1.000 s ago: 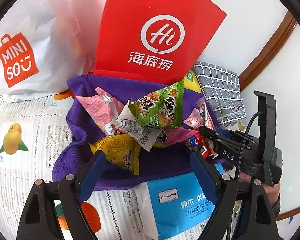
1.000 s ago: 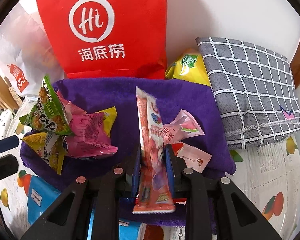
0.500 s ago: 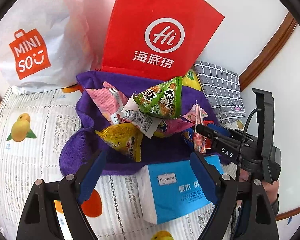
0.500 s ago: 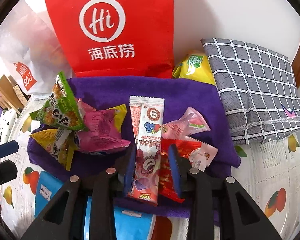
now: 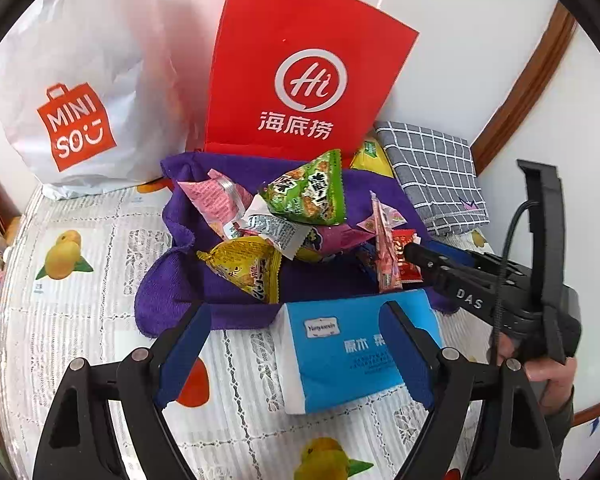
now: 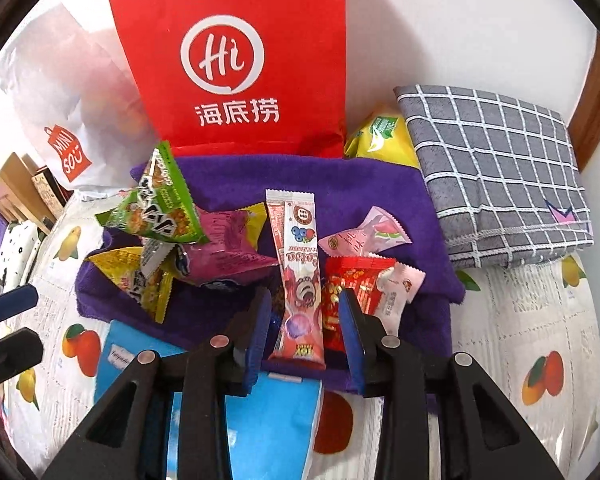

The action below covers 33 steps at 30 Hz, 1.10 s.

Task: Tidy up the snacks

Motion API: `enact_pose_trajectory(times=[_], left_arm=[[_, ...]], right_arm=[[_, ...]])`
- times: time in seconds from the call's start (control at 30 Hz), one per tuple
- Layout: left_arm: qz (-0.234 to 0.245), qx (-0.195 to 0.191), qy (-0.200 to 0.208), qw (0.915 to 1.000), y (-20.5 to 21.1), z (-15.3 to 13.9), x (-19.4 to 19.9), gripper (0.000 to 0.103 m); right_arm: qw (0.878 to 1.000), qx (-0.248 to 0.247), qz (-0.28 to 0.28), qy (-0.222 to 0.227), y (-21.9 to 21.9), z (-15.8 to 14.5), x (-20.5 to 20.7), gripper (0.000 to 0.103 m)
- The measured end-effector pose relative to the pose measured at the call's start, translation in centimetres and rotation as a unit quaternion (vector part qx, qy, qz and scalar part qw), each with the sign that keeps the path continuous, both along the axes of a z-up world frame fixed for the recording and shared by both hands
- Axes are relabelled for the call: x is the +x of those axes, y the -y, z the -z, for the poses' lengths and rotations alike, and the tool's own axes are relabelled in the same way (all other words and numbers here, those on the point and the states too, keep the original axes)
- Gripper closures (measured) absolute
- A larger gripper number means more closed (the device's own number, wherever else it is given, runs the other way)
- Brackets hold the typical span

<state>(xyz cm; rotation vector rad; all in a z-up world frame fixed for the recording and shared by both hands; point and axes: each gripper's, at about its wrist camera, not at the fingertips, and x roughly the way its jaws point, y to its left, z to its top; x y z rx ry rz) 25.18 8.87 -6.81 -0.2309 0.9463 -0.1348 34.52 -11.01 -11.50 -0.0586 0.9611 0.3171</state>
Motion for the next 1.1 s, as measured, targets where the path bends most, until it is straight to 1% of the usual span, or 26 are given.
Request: enact_pose_trajectory(times=[0.2, 0.27, 0.33, 0.4, 0.47, 0.53, 0.6, 0.63, 0.67, 0.83, 0.9, 0.93, 0.97, 1.03, 1.07, 1.1], left_arm=[[0.000, 0.008, 0.013, 0.9999, 0.9, -1.1, -1.6, 0.018], [0.001, 0.014, 0.018, 0.9997, 1.2, -1.5, -2.2, 0.017], [0.000, 0.020, 0.024, 0.9995, 1.5, -1.9, -3.0, 0.017], [-0.001, 0.030, 0.032, 0.9990, 2.0, -2.4, -4.1, 0.017], [-0.003, 0.039, 0.041, 0.9984, 2.3, -2.9, -5.0, 0.017], [-0.007, 0.049, 0.051, 0.9975, 2.6, -3.3, -6.1, 0.017], [-0.010, 0.055, 0.057, 0.9968, 2.9, -3.7, -7.3, 0.017], [-0.011, 0.057, 0.059, 0.9966, 2.9, -3.8, -7.7, 0.017], [-0.011, 0.057, 0.059, 0.9966, 3.0, -3.9, -8.2, 0.017], [-0.012, 0.060, 0.071, 0.9956, 3.6, -4.5, -11.1, 0.017], [-0.017, 0.061, 0.078, 0.9949, 3.7, -4.8, -12.3, 0.017], [-0.018, 0.061, 0.080, 0.9948, 3.8, -4.9, -12.8, 0.017], [-0.018, 0.061, 0.083, 0.9945, 3.9, -5.0, -13.2, 0.017], [-0.019, 0.065, 0.089, 0.9938, 4.2, -5.2, -14.2, 0.017], [-0.022, 0.068, 0.091, 0.9933, 4.4, -5.3, -14.8, 0.016], [-0.023, 0.071, 0.093, 0.9929, 4.6, -5.4, -15.3, 0.014]], right_arm=[[1.000, 0.012, 0.021, 0.015, 0.8, -2.3, -2.7, 0.067], [0.999, 0.018, 0.029, 0.021, 1.2, -3.2, -3.9, 0.060], [0.999, 0.018, 0.037, 0.032, 1.6, -4.0, -5.2, 0.056], [0.998, 0.013, 0.043, 0.039, 1.9, -4.8, -6.5, 0.054], [0.998, 0.010, 0.048, 0.045, 2.3, -5.5, -7.9, 0.050], [0.997, 0.011, 0.052, 0.052, 2.8, -6.1, -9.3, 0.050], [0.996, 0.011, 0.058, 0.060, 3.3, -6.8, -10.8, 0.046], [0.996, 0.011, 0.061, 0.063, 3.5, -7.1, -11.5, 0.039], [0.996, 0.012, 0.063, 0.069, 3.8, -7.4, -12.4, 0.035], [0.995, 0.018, 0.066, 0.076, 4.9, -8.3, -16.0, 0.035], [0.994, 0.016, 0.070, 0.079, 5.3, -8.5, -17.2, 0.029], [0.994, 0.013, 0.074, 0.085, 5.5, -8.6, -18.1, 0.021], [0.993, 0.013, 0.075, 0.092, 5.6, -8.8, -18.8, 0.017], [0.992, 0.015, 0.074, 0.102, 5.9, -9.0, -20.2, 0.012], [0.991, 0.015, 0.074, 0.106, 6.0, -9.1, -21.0, 0.009], [0.991, 0.014, 0.075, 0.110, 6.1, -9.1, -21.6, 0.008]])
